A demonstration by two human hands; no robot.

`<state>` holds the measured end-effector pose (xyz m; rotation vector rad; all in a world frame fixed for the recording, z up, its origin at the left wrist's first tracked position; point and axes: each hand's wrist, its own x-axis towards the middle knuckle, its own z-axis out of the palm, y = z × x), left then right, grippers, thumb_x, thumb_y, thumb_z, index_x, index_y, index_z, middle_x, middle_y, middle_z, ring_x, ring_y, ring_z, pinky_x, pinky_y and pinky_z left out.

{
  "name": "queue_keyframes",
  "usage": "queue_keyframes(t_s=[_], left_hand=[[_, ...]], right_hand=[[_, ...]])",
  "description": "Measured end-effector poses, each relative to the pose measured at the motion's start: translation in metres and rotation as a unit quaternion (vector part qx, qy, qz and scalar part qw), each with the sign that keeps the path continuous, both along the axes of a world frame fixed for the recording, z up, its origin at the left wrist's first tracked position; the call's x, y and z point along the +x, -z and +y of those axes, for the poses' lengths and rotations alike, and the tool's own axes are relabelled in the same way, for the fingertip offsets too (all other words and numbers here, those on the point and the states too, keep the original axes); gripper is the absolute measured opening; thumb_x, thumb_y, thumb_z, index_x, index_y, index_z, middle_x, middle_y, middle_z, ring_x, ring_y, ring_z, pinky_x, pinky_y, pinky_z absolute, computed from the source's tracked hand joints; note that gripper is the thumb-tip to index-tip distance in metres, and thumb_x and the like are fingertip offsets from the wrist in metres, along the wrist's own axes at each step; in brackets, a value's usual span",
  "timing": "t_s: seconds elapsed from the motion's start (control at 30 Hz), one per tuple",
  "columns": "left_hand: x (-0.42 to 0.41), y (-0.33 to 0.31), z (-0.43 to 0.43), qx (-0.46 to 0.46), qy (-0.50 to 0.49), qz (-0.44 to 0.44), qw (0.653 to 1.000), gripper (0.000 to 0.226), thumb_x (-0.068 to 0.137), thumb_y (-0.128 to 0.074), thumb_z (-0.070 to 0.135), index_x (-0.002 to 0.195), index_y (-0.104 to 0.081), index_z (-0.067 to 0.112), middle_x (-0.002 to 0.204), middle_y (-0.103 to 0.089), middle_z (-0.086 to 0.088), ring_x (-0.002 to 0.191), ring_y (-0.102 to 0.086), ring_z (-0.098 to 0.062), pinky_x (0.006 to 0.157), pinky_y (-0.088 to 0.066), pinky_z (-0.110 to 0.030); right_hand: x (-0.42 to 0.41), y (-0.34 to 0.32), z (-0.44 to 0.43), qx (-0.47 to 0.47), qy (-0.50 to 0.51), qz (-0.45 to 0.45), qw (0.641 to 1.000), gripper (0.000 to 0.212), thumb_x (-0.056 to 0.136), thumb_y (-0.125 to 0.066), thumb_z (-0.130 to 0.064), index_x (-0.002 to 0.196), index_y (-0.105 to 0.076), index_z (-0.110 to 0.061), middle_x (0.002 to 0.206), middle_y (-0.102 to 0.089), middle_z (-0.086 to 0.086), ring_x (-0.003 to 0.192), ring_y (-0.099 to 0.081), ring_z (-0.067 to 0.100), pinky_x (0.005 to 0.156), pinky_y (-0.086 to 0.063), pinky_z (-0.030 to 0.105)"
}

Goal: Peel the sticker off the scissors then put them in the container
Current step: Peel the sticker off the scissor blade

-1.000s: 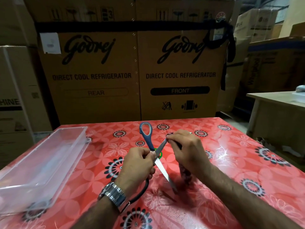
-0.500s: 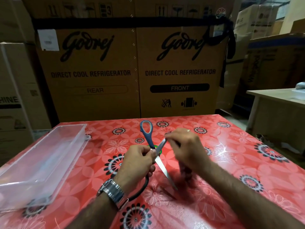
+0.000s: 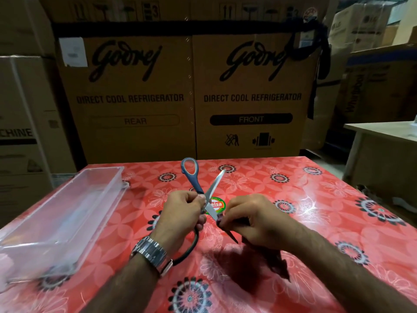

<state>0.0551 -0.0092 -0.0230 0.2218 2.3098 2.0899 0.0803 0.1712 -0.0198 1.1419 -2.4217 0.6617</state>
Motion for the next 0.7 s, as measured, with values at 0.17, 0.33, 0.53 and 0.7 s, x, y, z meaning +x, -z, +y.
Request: queue_keyframes(t_s=[0.17, 0.33, 0.53, 0.7], left_hand=[[-0.007, -0.002, -0.011, 0.014, -0.05, 0.021, 0.998, 0.027, 0.098, -0.046, 0.014, 0.078, -0.061, 0.004, 0.054, -0.048, -0.002, 0.041, -0.045, -0.01, 0.044, -0.041, -0.028], [-0.005, -0.002, -0.003, -0.006, -0.086, 0.101, 0.991, 0.027, 0.097, -0.049, 0.016, 0.078, -0.065, 0.006, 0.048, -0.051, 0.0, 0.043, -0.046, -0.015, 0.05, -0.043, -0.035], [0.003, -0.006, 0.002, -0.046, -0.118, 0.27, 0.955, 0.023, 0.096, -0.052, 0.019, 0.077, -0.065, 0.016, 0.057, -0.057, -0.007, 0.045, -0.05, -0.021, 0.042, -0.046, -0.045], [0.0, -0.003, 0.0, -0.217, -0.129, 0.449, 0.857, 0.019, 0.092, -0.053, 0.02, 0.095, -0.072, 0.018, 0.07, -0.053, 0.002, 0.058, -0.05, -0.015, 0.051, -0.044, -0.028]], right_hand=[[-0.002, -0.01, 0.033, 0.015, 0.057, -0.147, 0.987, 0.012, 0.075, -0.077, -0.004, 0.078, -0.078, -0.016, 0.075, -0.066, -0.021, 0.075, -0.065, -0.007, 0.07, -0.045, 0.007], [-0.017, 0.008, 0.028, 0.005, 0.135, -0.002, 0.991, 0.011, 0.078, -0.066, -0.015, 0.079, -0.076, -0.018, 0.079, -0.058, -0.013, 0.076, -0.049, -0.008, 0.07, -0.041, 0.015], [-0.022, 0.02, 0.018, 0.037, 0.147, -0.007, 0.988, 0.013, 0.079, -0.072, -0.02, 0.089, -0.075, -0.029, 0.1, -0.061, -0.011, 0.097, -0.051, 0.012, 0.084, -0.043, 0.033], [-0.003, -0.009, 0.011, -0.288, 0.138, -0.14, 0.937, 0.02, 0.088, -0.067, -0.027, 0.081, -0.077, -0.011, 0.075, -0.072, 0.003, 0.068, -0.061, 0.021, 0.062, -0.047, 0.034]])
